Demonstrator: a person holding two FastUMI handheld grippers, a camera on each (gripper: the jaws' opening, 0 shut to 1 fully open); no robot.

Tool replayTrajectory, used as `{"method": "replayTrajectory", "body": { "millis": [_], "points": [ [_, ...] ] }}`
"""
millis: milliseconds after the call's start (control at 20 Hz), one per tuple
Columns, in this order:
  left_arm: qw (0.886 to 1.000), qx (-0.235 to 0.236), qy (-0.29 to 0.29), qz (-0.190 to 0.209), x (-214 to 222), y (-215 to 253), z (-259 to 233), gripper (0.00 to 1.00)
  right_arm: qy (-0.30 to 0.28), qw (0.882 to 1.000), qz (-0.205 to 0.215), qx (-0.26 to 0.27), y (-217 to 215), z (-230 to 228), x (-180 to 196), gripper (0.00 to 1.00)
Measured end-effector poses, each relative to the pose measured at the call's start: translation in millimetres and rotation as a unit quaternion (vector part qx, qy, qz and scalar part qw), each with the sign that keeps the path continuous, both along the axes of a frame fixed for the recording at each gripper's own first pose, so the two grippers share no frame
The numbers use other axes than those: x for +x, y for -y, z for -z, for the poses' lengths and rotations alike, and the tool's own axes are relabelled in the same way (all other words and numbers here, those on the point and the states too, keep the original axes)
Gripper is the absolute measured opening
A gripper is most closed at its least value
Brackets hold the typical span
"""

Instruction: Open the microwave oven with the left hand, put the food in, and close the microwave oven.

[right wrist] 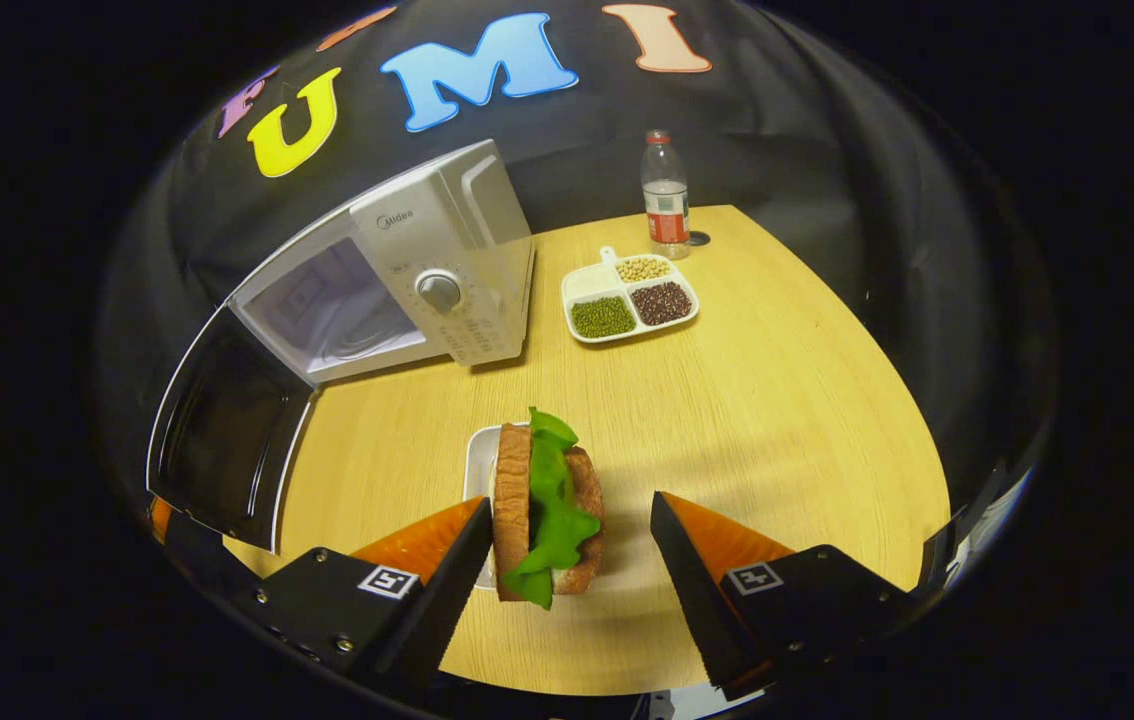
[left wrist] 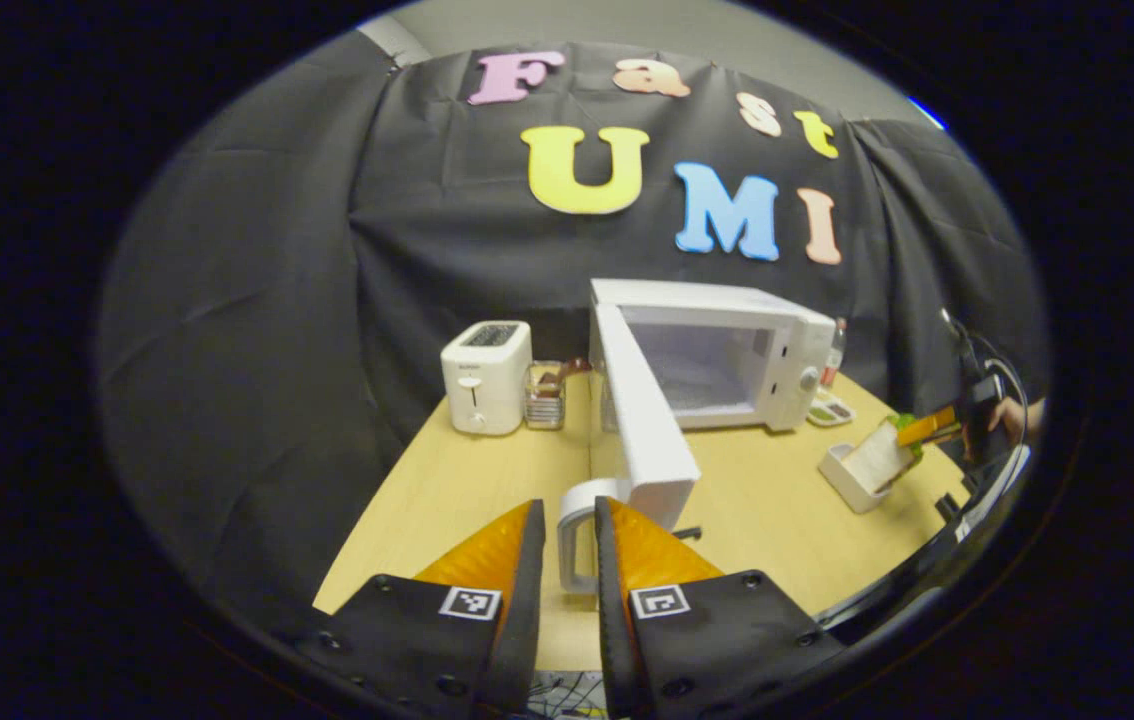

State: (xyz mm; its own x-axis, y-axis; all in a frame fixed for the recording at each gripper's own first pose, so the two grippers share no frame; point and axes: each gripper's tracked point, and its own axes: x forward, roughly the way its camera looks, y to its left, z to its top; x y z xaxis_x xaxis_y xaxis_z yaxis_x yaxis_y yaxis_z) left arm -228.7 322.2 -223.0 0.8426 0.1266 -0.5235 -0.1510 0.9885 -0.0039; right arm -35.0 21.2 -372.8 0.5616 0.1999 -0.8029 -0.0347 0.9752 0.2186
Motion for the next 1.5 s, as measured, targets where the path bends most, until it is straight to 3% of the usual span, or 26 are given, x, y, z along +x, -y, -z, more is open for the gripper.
{"method": "replayTrajectory", "body": {
  "millis": [100, 300, 350, 450, 500, 550, 700, 1000, 1150, 1200, 1300, 1350, 1450, 1500],
  "points": [
    [0.999, 0.001, 0.048, -0.022, 12.3, 24.0, -50.8, 0.4, -0.009, 1.0, -0.013, 0.015, -8.8, 2.6, -1.2, 0.96],
    [0.991, 0.039, 0.125, -0.033, 51.2, 69.3, -129.1, 0.98, -0.039, 0.998, -0.031, 0.045, -18.2, 11.4, -6.1, 0.84],
    [0.989, 0.04, 0.137, -0.032, 58.6, 81.4, -144.2, 0.98, -0.049, 0.997, -0.032, 0.059, -21.7, 15.8, -6.1, 0.86],
    [0.988, 0.033, 0.146, -0.025, 72.1, 105.6, -159.1, 0.99, -0.069, 0.993, -0.027, 0.091, -27.8, 18.8, -5.9, 0.6],
    [0.989, 0.031, 0.145, -0.022, 77.9, 116.2, -160.8, 1.0, -0.074, 0.991, -0.03, 0.106, -28.8, 16.4, -6.7, 0.6],
    [0.989, 0.033, 0.141, -0.019, 84.2, 124.9, -159.5, 1.0, -0.082, 0.99, -0.029, 0.115, -29.5, 16.0, -6.1, 0.4],
    [0.991, 0.032, 0.131, -0.009, 96.2, 154.3, -160.1, 0.99, -0.087, 0.988, -0.038, 0.123, -27.3, 11.6, -2.5, 0.28],
    [0.987, 0.026, 0.156, 0.02, 118.3, 189.5, -184.0, 0.99, -0.041, 0.986, -0.026, 0.159, -28.7, -37.9, 11.7, 0.27],
    [0.984, 0.024, 0.177, 0.029, 132.8, 183.1, -193.3, 0.94, -0.007, 0.981, -0.016, 0.193, -44.4, -75.3, 19.5, 0.27],
    [0.982, 0.022, 0.183, 0.033, 134.4, 179.3, -196.9, 0.98, 0.006, 0.98, -0.013, 0.2, -50.8, -86.1, 23.2, 0.27],
    [0.98, 0.017, 0.192, 0.045, 140.6, 171.9, -198.4, 1.0, 0.033, 0.973, -0.007, 0.226, -71.9, -109.1, 27.7, 0.27],
    [0.979, 0.015, 0.195, 0.054, 140.2, 168.1, -197.9, 0.95, 0.042, 0.969, -0.005, 0.242, -86.2, -118.3, 28.1, 0.27],
    [0.978, 0.014, 0.198, 0.064, 145.7, 153.7, -198.4, 0.94, 0.052, 0.961, 0.002, 0.27, -114.0, -131.3, 30.7, 0.27],
    [0.978, 0.006, 0.199, 0.069, 147.8, 148.1, -199.2, 0.98, 0.057, 0.957, 0.005, 0.284, -129.1, -137.1, 32.5, 0.27]
  ]
}}
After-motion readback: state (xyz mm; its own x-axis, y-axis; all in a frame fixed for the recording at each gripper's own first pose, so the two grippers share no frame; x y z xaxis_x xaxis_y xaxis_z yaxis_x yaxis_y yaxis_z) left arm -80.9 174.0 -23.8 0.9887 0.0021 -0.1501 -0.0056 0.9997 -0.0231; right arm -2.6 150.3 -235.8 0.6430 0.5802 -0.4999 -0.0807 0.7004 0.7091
